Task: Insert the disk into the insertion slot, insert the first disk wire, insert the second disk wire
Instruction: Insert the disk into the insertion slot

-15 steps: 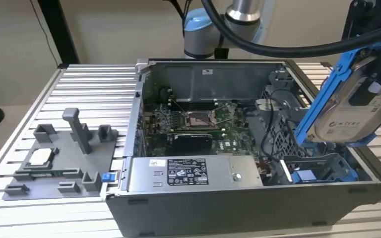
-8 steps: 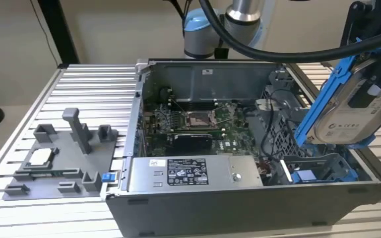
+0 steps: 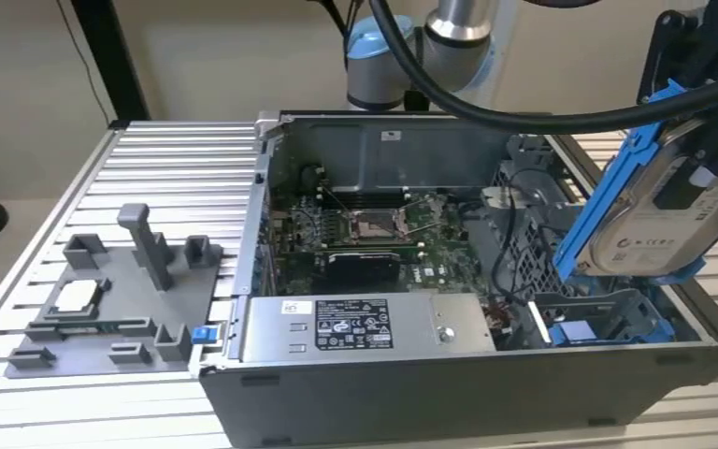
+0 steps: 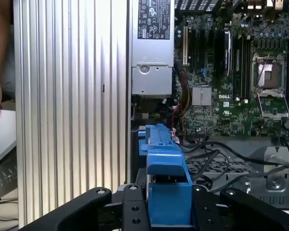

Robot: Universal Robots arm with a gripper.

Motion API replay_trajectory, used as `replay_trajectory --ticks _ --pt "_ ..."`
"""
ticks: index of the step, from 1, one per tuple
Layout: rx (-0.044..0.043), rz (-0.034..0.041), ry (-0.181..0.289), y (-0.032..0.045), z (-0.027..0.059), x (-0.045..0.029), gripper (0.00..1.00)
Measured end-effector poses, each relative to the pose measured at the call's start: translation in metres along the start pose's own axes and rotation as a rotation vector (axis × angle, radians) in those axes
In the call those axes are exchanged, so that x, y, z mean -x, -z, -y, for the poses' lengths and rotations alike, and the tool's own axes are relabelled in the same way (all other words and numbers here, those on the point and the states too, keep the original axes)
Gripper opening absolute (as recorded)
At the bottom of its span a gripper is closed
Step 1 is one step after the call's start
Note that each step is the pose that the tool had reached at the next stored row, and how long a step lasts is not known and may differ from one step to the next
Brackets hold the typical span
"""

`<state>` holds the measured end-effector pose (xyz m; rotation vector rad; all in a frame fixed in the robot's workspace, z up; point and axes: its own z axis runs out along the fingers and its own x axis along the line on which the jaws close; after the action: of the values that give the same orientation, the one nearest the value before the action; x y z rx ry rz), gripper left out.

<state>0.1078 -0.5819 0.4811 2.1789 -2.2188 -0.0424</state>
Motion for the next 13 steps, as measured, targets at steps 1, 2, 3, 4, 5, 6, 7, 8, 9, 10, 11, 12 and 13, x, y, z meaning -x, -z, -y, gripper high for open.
replay_trajectory --ticks 1,2,3,4,5,6,7,8,9,10,11,12,13 --pt "0.0000 0.0000 0.000 -0.0006 0.0000 0.0000 0.00" --pt "0.0000 0.0000 0.000 -0.0011 0.0000 -0.0001 0.00" --pt "0.0001 0.0000 0.000 -0.0017 0.0000 -0.0001 0.00" --pt "0.0002 0.0000 0.000 -0.0022 0.0001 -0.0001 0.00" --pt "0.0003 0.0000 0.000 -0.0027 0.0001 -0.0002 0.00" --pt "0.0003 0.0000 0.000 -0.0033 0.0001 -0.0002 0.00" --pt "0.0003 0.0001 0.000 -0.0038 0.0001 -0.0002 0.00" --pt "0.0004 0.0000 0.000 -0.0042 0.0002 -0.0002 0.00" --pt "0.0004 0.0000 0.000 -0.0047 0.0002 -0.0002 0.00" --pt "0.0004 0.0001 0.000 -0.0052 0.0002 -0.0002 0.00" --pt "0.0004 0.0000 0.000 -0.0058 0.0002 -0.0002 0.00" --pt "0.0004 0.0000 0.000 -0.0065 0.0003 -0.0002 0.00" --pt "0.0004 0.0000 0.000 -0.0075 0.0003 -0.0003 0.00"
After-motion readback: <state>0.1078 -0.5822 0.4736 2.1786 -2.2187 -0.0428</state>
